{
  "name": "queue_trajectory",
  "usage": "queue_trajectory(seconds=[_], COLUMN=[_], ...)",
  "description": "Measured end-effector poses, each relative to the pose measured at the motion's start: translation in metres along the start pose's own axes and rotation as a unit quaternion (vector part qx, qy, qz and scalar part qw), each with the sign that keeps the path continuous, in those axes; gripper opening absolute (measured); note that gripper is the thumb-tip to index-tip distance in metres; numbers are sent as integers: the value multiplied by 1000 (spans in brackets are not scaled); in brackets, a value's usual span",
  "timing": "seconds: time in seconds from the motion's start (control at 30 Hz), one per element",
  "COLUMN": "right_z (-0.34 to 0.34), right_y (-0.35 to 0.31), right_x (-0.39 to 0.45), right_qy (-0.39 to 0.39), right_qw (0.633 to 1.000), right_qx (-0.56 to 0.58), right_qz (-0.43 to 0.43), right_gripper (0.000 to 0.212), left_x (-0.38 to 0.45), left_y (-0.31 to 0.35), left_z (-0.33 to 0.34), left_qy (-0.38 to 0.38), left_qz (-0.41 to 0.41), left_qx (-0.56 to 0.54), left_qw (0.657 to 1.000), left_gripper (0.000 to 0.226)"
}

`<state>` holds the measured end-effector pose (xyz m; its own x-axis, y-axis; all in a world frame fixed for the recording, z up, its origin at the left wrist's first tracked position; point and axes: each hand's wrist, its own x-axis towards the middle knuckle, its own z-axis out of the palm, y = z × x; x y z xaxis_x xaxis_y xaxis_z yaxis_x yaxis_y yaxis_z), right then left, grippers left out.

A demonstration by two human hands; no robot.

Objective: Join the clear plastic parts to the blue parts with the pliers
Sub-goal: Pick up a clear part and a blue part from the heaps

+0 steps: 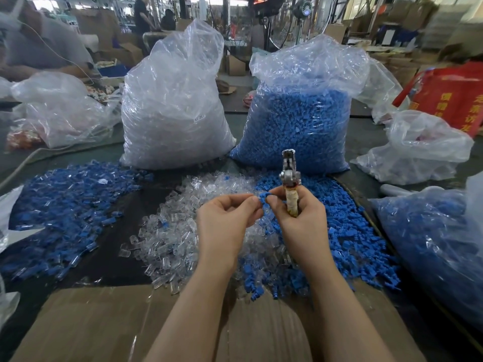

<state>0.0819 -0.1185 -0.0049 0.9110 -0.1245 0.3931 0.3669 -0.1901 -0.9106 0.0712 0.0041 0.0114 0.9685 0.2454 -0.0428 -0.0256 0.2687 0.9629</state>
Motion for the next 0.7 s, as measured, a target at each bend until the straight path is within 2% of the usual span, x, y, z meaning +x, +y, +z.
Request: queue_trajectory(seconds=[0.23, 0.57, 0.7], right_z=[4, 8, 6], right_y=[6, 4, 2], right_x=[-1, -2, -1], right_qy=[29, 25, 10], right_qw=[999, 997, 996], right_qx=[-44, -79, -90], right_qz=[1, 5, 8], right_gripper=[12, 10, 9], left_x=[-1, -6, -4], left_y=[-3, -8, -9], left_z=[3, 5, 4], left_qy=[2, 46, 59], left_qz=[31, 181, 202], left_qx=[29, 166, 199], left_qw=[999, 968, 957], left_gripper=[7, 14, 10])
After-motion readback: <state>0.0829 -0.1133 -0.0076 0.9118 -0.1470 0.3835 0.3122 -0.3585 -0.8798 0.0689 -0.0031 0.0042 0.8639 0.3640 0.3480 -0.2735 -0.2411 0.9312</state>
